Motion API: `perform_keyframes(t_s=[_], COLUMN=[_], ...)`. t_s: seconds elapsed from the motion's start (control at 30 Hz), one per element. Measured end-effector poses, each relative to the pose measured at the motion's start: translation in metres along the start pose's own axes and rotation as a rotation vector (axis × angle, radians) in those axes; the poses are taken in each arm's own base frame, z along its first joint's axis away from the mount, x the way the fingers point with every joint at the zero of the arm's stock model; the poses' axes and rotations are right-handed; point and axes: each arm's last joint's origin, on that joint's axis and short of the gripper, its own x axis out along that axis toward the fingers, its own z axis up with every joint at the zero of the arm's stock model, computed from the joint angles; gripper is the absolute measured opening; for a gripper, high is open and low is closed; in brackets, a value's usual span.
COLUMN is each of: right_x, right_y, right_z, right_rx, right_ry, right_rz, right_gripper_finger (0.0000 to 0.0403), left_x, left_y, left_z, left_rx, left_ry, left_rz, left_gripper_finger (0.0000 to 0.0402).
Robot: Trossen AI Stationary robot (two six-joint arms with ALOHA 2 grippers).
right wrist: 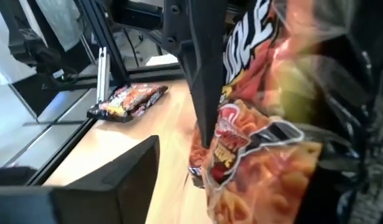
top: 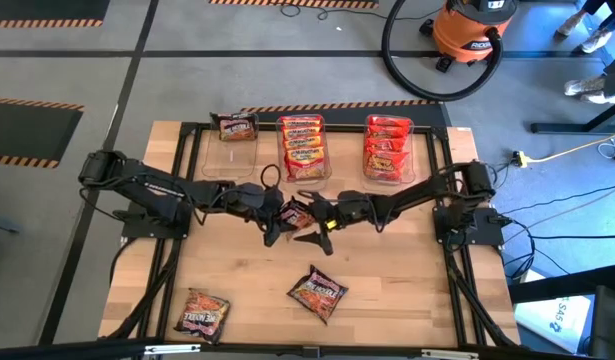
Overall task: Sort Maruchan noodles
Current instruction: Put the top right black noodle pack into the left transparent bin
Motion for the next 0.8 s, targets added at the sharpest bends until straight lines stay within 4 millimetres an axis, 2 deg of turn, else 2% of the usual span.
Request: perform_keyframes(t_s=[0.17, 0.3, 0.43, 0.53, 0.63, 0.8], right_x=[-0.011, -0.021, -0.027, -0.03, -0.03, -0.03], right_y=[0.004, 0.004, 0.007, 0.006, 0.007, 0.007], right_z=[0.01, -0.003, 0.017, 0.01, 0.015, 0.014], right_rx=[0.012, 0.055, 0.043, 0.052, 0.058, 0.069], right_ry=[0.092, 0.266, 0.191, 0.245, 0.215, 0.226], right_rz=[0.004, -0.045, -0.089, -0.112, -0.117, -0.123], right_gripper_finger=[0.0289, 0.0291, 0.0291, 0.0291, 0.0292, 0.0292], left_x=[-0.008, -0.021, -0.035, -0.047, -0.065, -0.097], left_y=[-0.005, -0.007, -0.008, -0.01, -0.011, -0.01], left_z=[0.01, 0.017, 0.023, 0.031, 0.043, 0.067], left_rx=[0.069, 0.115, 0.15, 0.181, 0.231, 0.324], left_ry=[0.027, 0.13, 0.201, 0.249, 0.302, 0.392], left_rz=[0.013, 0.081, 0.137, 0.189, 0.289, 0.421], left_gripper_finger=[0.0173, 0.017, 0.0168, 0.0168, 0.0168, 0.0168])
